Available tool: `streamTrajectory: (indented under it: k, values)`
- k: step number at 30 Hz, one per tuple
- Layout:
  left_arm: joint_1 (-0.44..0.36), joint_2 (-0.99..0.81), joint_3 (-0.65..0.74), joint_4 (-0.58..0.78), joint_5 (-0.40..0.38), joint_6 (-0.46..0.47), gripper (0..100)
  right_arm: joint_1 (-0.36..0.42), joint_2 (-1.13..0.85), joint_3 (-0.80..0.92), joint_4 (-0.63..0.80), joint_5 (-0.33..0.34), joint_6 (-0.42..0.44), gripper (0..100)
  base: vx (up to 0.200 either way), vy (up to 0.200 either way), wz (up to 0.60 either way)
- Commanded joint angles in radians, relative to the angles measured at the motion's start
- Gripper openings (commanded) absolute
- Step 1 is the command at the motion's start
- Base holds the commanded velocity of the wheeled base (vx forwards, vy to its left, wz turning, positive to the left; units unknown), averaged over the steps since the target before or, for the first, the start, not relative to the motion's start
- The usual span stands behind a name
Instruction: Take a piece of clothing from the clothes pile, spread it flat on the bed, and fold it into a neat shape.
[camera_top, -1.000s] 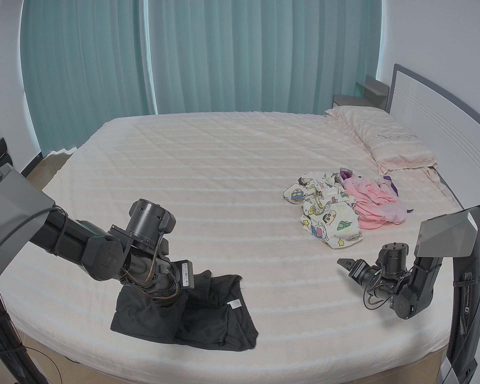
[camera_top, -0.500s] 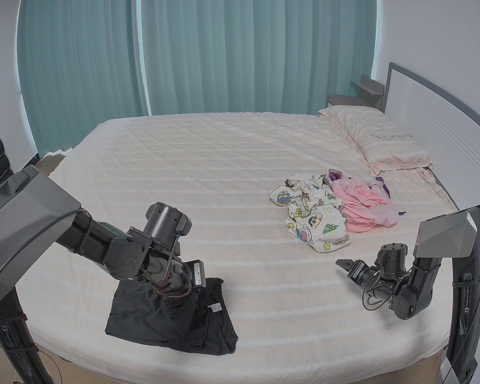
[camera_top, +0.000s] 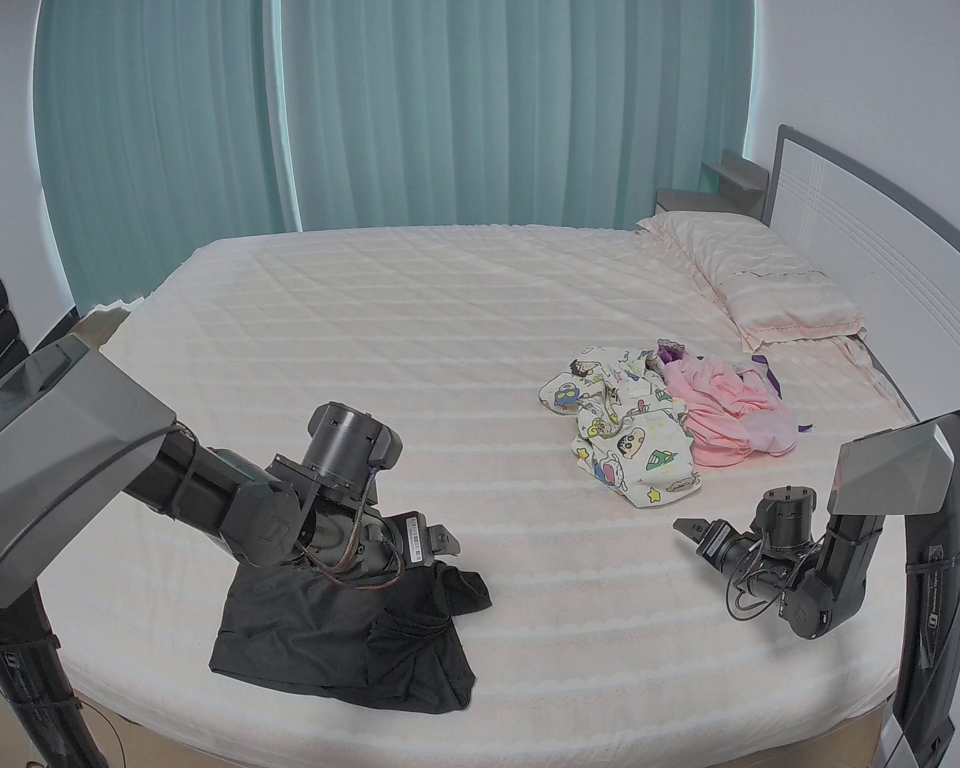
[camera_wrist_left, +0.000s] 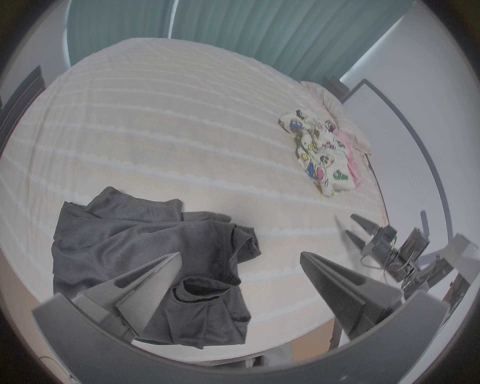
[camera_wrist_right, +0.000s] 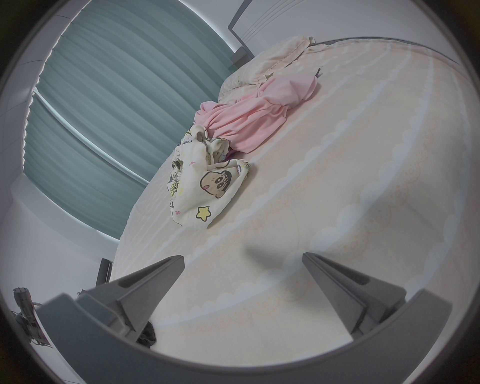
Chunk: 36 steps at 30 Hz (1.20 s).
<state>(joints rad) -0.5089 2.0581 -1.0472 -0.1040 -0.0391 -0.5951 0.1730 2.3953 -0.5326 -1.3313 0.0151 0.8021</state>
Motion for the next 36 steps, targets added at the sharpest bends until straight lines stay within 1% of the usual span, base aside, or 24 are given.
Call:
streamTrajectory:
  k: [1, 5, 6, 7, 9, 11, 12, 13, 17, 18, 19, 20, 24, 28, 30, 31, 32, 34, 36]
  values:
    - [0.004, -0.049, 0.012, -0.006, 0.013, -0.038, 100, 0.000, -0.001, 0.002, 0.000, 0.000, 0.000, 100, 0.000, 0.000, 0.00]
    - [0.029, -0.082, 0.085, -0.013, 0.008, -0.106, 100, 0.003, -0.002, 0.003, 0.001, 0.000, 0.000, 100, 0.000, 0.000, 0.00]
    - [0.029, -0.082, 0.085, -0.013, 0.008, -0.106, 100, 0.003, -0.002, 0.003, 0.001, 0.000, 0.000, 100, 0.000, 0.000, 0.00]
    - [0.030, -0.092, 0.113, -0.026, 0.010, -0.134, 100, 0.008, -0.004, 0.005, 0.001, 0.000, 0.000, 100, 0.000, 0.000, 0.00]
    - [0.030, -0.102, 0.176, -0.068, 0.012, -0.176, 100, 0.010, -0.005, 0.011, 0.000, 0.002, 0.000, 100, -0.200, 0.000, 0.00]
    - [0.030, -0.107, 0.210, -0.097, 0.008, -0.187, 100, 0.013, -0.004, 0.011, 0.000, 0.002, 0.000, 100, -0.200, 0.000, 0.00]
    - [0.030, -0.108, 0.257, -0.146, 0.007, -0.201, 100, 0.017, -0.004, 0.011, 0.000, 0.002, 0.000, 100, -0.200, 0.000, 0.00]
    - [0.030, -0.108, 0.273, -0.160, 0.007, -0.206, 100, 0.017, -0.004, 0.011, 0.000, 0.002, 0.000, 100, -0.200, 0.000, 0.00]
    - [0.032, -0.121, 0.352, -0.270, 0.002, -0.278, 100, 0.022, -0.005, 0.009, 0.000, 0.002, 0.000, 100, 0.000, 0.000, 0.00]
    - [0.036, -0.125, 0.380, -0.318, 0.002, -0.307, 100, 0.030, -0.004, 0.011, 0.001, 0.002, 0.002, 100, 0.000, 0.000, 0.00]
    - [0.036, -0.125, 0.380, -0.318, 0.002, -0.307, 100, 0.030, -0.004, 0.011, 0.001, 0.002, 0.002, 100, 0.000, 0.000, 0.00]
    - [0.044, -0.125, 0.400, -0.355, 0.004, -0.330, 100, 0.039, -0.002, 0.013, 0.000, 0.002, 0.002, 100, 0.000, 0.000, 0.00]
    - [0.064, -0.130, 0.420, -0.378, 0.016, -0.377, 100, 0.049, -0.002, 0.014, 0.000, 0.002, 0.002, 100, 0.000, 0.000, 0.00]
    - [0.070, -0.138, 0.454, -0.384, 0.010, -0.396, 100, 0.051, -0.001, 0.020, 0.000, 0.002, 0.002, 100, 0.000, 0.000, 0.00]
    - [0.087, -0.136, 0.484, -0.427, 0.005, -0.399, 100, 0.053, -0.002, 0.022, 0.000, 0.002, 0.003, 100, 0.000, 0.000, 0.00]
    - [0.087, -0.136, 0.484, -0.427, 0.005, -0.399, 100, 0.053, -0.002, 0.022, 0.000, 0.002, 0.003, 100, 0.000, 0.000, 0.00]
    - [0.110, -0.128, 0.501, -0.462, 0.004, -0.402, 100, 0.066, -0.004, 0.028, -0.003, 0.002, 0.009, 100, 0.000, 0.200, 0.00]
    - [0.119, -0.130, 0.507, -0.470, 0.004, -0.407, 100, 0.074, -0.002, 0.029, -0.009, 0.000, 0.015, 100, 0.000, 0.200, 0.00]
    - [0.136, -0.138, 0.532, -0.474, -0.015, -0.410, 100, 0.094, -0.002, 0.042, -0.036, -0.001, 0.026, 100, 0.000, 0.200, 0.00]
